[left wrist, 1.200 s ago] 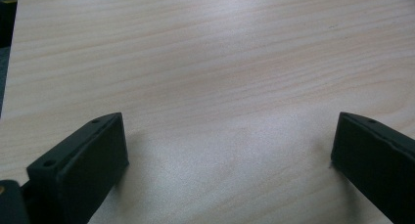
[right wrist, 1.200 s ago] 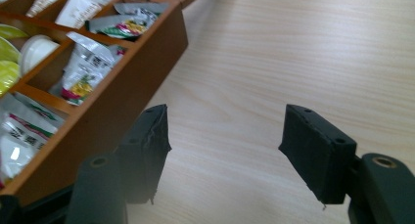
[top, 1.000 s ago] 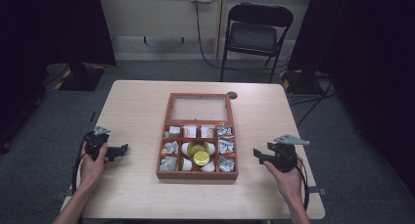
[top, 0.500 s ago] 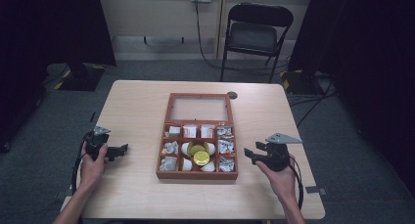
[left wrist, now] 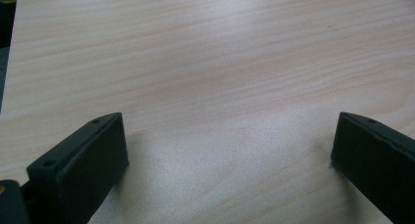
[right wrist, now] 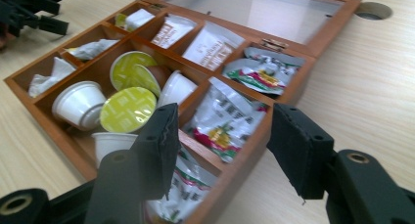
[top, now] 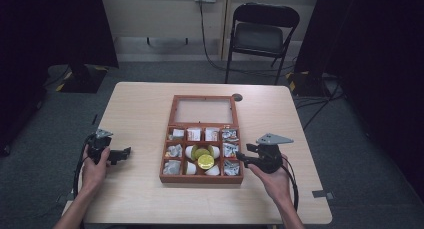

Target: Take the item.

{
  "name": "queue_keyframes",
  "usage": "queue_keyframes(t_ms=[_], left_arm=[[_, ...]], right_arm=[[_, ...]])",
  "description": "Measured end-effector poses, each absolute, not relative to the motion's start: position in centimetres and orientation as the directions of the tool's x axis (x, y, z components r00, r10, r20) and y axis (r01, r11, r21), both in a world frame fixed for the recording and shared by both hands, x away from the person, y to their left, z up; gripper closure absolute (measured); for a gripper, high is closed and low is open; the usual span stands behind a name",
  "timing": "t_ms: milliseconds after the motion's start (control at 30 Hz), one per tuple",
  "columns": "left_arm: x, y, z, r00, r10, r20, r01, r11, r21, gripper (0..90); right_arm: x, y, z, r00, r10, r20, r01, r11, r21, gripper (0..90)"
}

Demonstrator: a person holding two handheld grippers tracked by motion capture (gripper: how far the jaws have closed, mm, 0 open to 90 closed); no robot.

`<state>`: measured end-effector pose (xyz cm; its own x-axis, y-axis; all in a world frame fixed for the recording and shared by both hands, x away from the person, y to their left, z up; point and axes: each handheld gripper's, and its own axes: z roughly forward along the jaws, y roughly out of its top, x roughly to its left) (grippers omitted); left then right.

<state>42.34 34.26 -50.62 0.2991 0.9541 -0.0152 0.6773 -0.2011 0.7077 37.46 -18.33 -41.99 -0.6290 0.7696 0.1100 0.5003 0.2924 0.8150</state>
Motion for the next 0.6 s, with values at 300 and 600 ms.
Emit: queue_keyframes(t_ms=[300, 600], left_arm=[[42.3, 34.3, -50.6, 0.299, 0.954, -0.016, 0.678, -0.201, 0.707, 0.0], [42.3, 34.3, -50.6, 0.298, 0.955, -0.013, 0.675, -0.201, 0.71, 0.0]], right_arm=[[37.9, -16.0, -41.7, -0.674, 0.731, 0.107, 0.479, 0.323, 0.816, 47.9], [38.4, -13.6, -41.9, -0.717, 0.688, 0.114, 0.463, 0.347, 0.815, 53.3]])
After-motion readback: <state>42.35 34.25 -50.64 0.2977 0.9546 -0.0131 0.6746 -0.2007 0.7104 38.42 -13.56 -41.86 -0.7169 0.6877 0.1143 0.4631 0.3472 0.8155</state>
